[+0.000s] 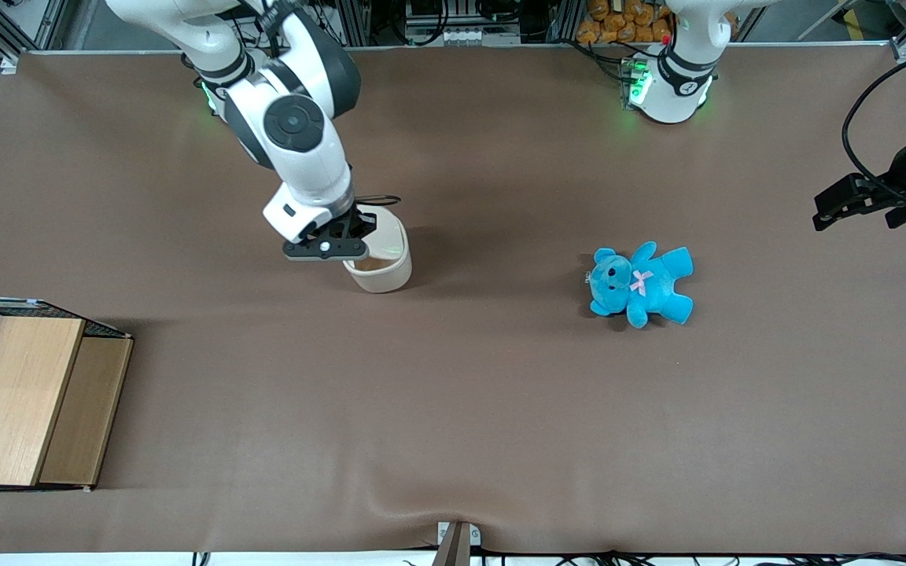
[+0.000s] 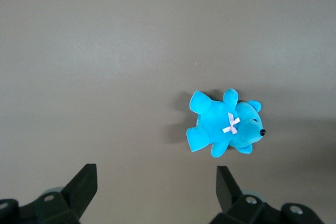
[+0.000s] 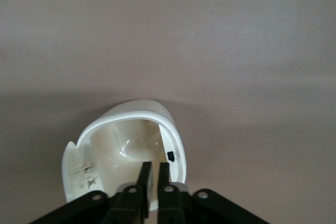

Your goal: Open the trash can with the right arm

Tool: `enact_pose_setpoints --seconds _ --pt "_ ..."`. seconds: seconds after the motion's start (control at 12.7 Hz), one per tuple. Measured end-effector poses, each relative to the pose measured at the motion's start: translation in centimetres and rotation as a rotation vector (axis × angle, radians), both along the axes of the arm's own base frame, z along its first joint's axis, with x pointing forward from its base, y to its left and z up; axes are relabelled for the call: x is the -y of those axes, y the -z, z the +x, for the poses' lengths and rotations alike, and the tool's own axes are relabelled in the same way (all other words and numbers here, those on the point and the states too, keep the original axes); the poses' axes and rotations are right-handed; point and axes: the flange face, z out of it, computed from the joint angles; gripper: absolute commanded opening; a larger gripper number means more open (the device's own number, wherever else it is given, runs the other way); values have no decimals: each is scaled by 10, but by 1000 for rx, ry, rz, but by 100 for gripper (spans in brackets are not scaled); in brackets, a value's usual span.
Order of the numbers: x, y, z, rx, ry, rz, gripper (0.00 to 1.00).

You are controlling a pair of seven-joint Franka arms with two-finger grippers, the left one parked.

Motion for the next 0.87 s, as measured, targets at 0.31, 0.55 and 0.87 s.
enact_pose_setpoints --seconds 0.31,0.55,0.87 --pt "50 -76 25 9 -53 20 34" --pt "125 -122 35 12 -159 24 52" --pt "195 -173 24 43 -131 8 100"
